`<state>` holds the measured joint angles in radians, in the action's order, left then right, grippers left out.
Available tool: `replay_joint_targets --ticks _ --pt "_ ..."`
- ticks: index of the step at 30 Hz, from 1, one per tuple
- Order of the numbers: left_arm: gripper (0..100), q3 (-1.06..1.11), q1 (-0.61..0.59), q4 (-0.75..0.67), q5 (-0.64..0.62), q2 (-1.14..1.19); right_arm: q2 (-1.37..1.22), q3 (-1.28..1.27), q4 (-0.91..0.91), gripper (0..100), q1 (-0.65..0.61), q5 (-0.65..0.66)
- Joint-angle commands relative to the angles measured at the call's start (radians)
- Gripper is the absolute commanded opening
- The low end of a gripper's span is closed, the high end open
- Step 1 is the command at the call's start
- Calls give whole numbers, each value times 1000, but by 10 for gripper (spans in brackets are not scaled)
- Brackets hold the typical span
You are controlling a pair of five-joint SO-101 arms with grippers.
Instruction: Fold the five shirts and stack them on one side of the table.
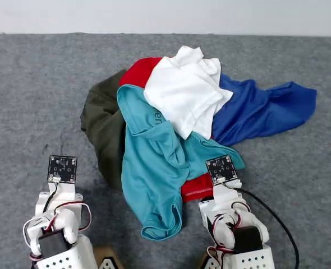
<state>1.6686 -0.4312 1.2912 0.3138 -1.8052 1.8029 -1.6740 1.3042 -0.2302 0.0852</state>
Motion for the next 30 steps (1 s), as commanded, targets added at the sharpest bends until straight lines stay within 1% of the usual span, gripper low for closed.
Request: replay_joint_targets --ticks 1,17,20,23,26,28,30 --pt "14 15 5 -20 11 -8 10 -9 7 9 -5 -11" --pt "14 15 3 -37 11 -8 10 -9 -2 11 -8 -15" --pt "14 2 -3 -133 14 -8 10 -9 7 9 -7 -12" --pt "14 -85 -3 -307 14 -8 10 -9 5 11 -8 -14" --pt "14 -196 29 -482 12 -8 10 -9 2 11 -8 -14" --pt "14 -271 68 -529 44 -8 10 -9 -2 11 -8 -14" --pt "14 -364 95 -526 104 -8 10 -9 -22 11 -7 -11"
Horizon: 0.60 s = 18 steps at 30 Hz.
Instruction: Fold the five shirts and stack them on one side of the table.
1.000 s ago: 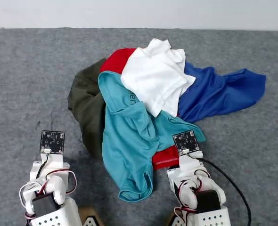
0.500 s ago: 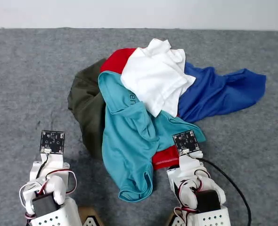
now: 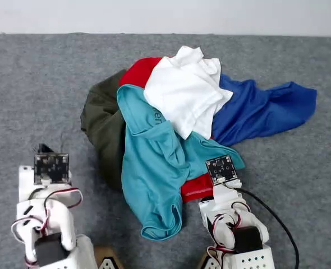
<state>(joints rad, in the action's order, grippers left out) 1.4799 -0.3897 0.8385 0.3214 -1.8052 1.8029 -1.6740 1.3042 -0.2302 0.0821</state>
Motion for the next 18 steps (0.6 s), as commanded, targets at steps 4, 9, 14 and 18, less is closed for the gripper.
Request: replay_joint_targets --ticks 4,9,14,18 --pt "14 -369 72 23 157 -8 10 -9 -102 11 59 -3" --pt "15 -562 68 325 222 -3 10 -8 -337 11 338 52" --pt "15 -634 66 695 221 -8 10 -8 -656 11 581 351" --pt "15 -636 66 859 265 -8 10 -8 -662 11 625 684"
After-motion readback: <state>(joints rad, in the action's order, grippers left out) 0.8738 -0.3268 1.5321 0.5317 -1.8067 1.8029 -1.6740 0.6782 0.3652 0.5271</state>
